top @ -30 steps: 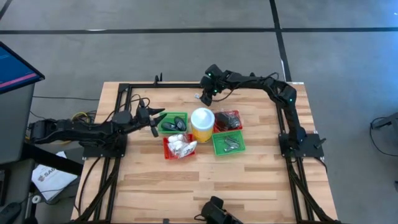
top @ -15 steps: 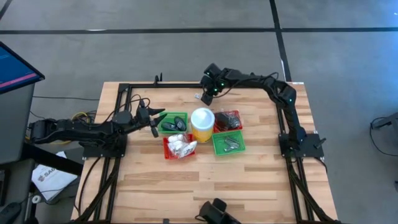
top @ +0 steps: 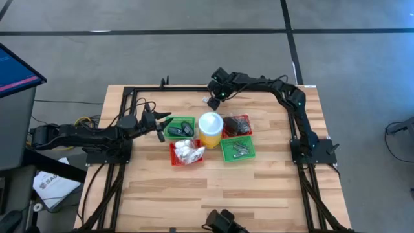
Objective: Pick & Place Travel size toiletries
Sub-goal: Put the silver nail cutter into the right green bin
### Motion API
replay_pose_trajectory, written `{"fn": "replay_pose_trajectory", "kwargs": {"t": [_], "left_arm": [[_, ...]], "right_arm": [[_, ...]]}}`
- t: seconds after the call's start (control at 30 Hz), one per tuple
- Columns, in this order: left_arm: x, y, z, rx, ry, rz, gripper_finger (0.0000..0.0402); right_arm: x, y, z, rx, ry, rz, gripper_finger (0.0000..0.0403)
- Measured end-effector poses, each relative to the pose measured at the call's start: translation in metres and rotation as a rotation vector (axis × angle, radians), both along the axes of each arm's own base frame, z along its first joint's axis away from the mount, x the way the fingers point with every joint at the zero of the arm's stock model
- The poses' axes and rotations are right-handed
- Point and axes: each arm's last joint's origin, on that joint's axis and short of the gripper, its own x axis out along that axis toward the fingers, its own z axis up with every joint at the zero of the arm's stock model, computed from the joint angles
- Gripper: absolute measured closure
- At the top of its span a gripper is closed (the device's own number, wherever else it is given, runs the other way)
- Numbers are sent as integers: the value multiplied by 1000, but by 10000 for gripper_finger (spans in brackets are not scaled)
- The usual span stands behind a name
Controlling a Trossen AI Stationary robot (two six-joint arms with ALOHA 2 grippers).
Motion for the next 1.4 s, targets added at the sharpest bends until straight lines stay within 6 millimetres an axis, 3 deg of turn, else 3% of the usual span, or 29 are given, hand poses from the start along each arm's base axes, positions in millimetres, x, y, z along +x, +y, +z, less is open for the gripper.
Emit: {"fn": "replay_pose_trajectory", "kwargs": {"t": [0.23,0.4,0.5,0.67,0.83,1.03,1.4], "left_arm": [[0,1,0,13,9,2,289],[0,13,4,60,12,46,289],[10,23,12,55,20,-34,289],[28,55,11,45,125,7,289],[44,94,5,-26,171,-109,289],[66,137,4,-107,155,-263,289],[100,189,-1,-195,333,-319,289]], "right_arm": [[4,3,4,-61,-8,64,217],[8,-5,37,-117,-43,95,221],[7,-5,50,-141,-36,135,224],[6,-2,66,-160,-26,179,228],[-7,2,83,-180,-5,233,231],[-26,-9,104,-231,-24,230,233],[-46,-24,115,-272,-26,219,234]]}}
